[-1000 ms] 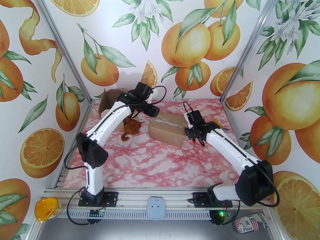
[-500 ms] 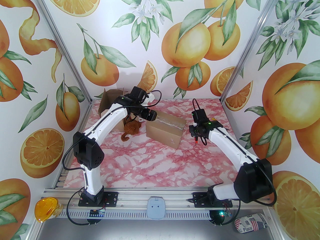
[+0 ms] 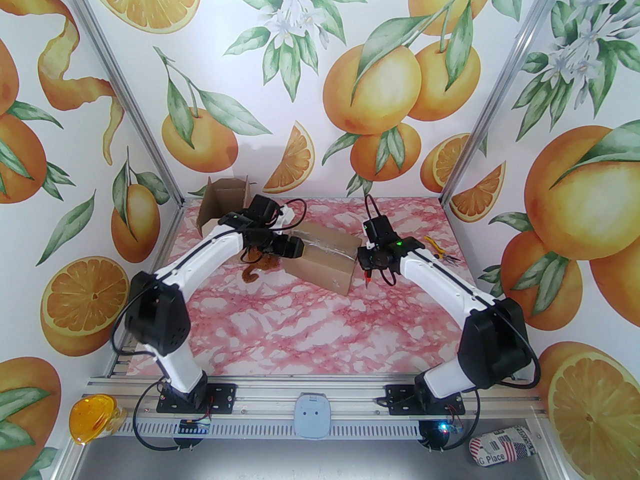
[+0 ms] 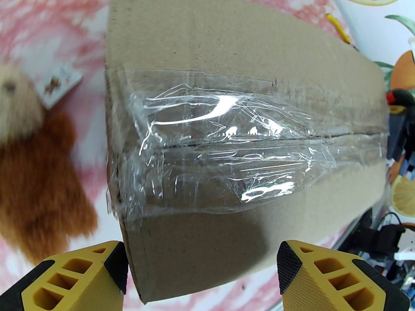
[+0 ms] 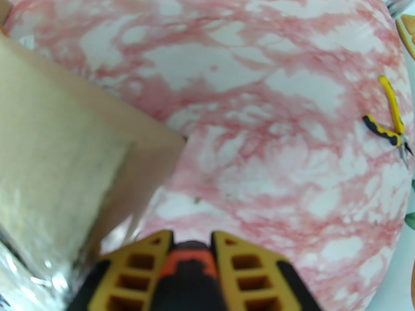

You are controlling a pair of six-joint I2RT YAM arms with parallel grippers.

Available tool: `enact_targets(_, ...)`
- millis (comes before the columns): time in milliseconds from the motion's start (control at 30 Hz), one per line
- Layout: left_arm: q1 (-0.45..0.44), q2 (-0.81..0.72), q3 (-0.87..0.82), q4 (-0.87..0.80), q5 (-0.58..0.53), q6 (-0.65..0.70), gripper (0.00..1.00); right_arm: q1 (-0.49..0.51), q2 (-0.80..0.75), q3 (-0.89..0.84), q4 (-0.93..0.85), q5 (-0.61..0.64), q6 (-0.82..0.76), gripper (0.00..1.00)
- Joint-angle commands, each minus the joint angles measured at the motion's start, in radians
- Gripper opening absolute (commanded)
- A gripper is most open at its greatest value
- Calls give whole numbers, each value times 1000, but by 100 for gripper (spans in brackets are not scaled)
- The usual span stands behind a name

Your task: Unpack the express box

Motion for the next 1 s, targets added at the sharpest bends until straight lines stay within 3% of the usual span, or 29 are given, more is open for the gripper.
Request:
enact_targets(0,-8,-123,-61,27,-6,-42,79,22,-36,-27,75,-74,58,1)
enact_targets(100,-8,-179,-117,4,-38,-42,80,22,-55,-56,108,-60,71,1)
enact_targets(167,-8,-200,-117,-45,-131,-16,81,15,-52,-44,88,-29,58,1)
enact_targets(267,-11,-248,-93,-47,-246,76,86,-23,-69,-31,76,-2,45,1)
enact_targets(367,-17,-249,-16,-31,-264,179,90,-92,-136,-60,131,-18,80,0)
enact_targets(600,-115,4,309,-112,-146,446,87,-126,-372,-284,509,-64,270,0)
enact_targets(733,-147,168,477,-114,-25,567,80,-120,-464,-407,684,-38,417,0)
enact_targets(967,-147,383,687,-167,192,674,73,-22,-575,-494,776,121,431,0)
